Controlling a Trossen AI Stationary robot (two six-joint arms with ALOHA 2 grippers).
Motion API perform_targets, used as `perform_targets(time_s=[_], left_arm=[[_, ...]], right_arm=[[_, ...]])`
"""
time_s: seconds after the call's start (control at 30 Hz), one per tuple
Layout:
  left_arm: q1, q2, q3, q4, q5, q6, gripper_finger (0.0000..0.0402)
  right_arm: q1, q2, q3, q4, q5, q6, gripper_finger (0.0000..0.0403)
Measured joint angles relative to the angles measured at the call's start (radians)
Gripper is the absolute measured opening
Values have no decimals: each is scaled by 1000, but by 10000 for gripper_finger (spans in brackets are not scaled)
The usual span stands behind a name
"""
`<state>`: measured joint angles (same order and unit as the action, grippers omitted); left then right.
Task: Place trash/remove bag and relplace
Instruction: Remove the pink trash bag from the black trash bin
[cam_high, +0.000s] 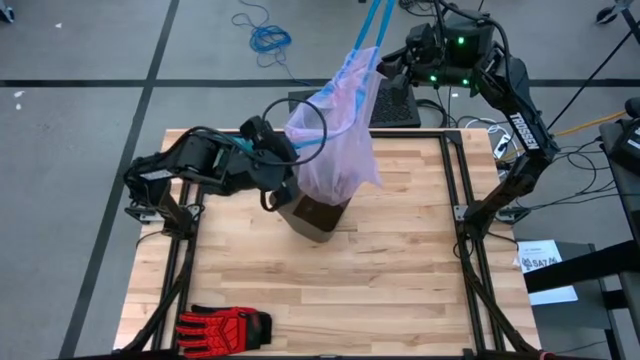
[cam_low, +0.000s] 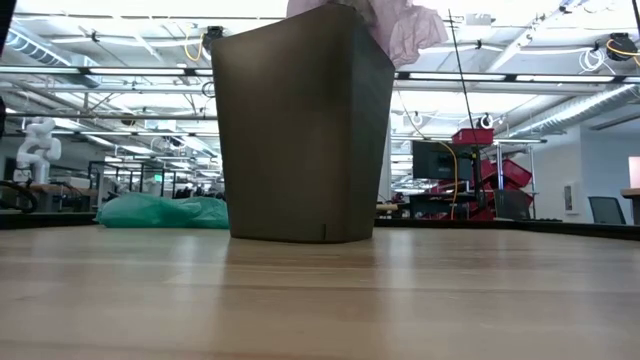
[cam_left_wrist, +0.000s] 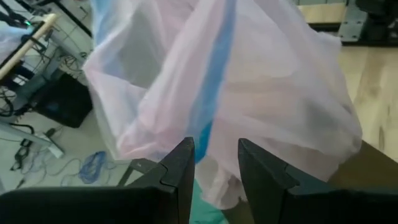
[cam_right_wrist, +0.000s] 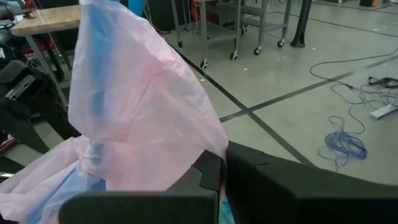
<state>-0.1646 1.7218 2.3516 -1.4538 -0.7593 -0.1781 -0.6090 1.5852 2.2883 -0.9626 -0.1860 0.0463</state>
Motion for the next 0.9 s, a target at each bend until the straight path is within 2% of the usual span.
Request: perform_targets(time_s=[0.33, 0.57, 0.67, 0.8, 0.9], left_arm=[[41, 39, 0, -49, -65, 0, 121], [61, 39, 0, -48, -68, -1, 117], [61, 39, 0, -48, -68, -5, 90], [60, 39, 0, -48, -58, -25, 17], [60, 39, 0, -48, -56, -26, 4]], right_arm=[[0, 0, 0, 1, -1, -6, 0], [0, 0, 1, 1, -3, -6, 0], [0, 0, 1, 1, -3, -6, 0], [0, 0, 1, 1, -3, -6, 0], [0, -1, 1, 1, -3, -5, 0]])
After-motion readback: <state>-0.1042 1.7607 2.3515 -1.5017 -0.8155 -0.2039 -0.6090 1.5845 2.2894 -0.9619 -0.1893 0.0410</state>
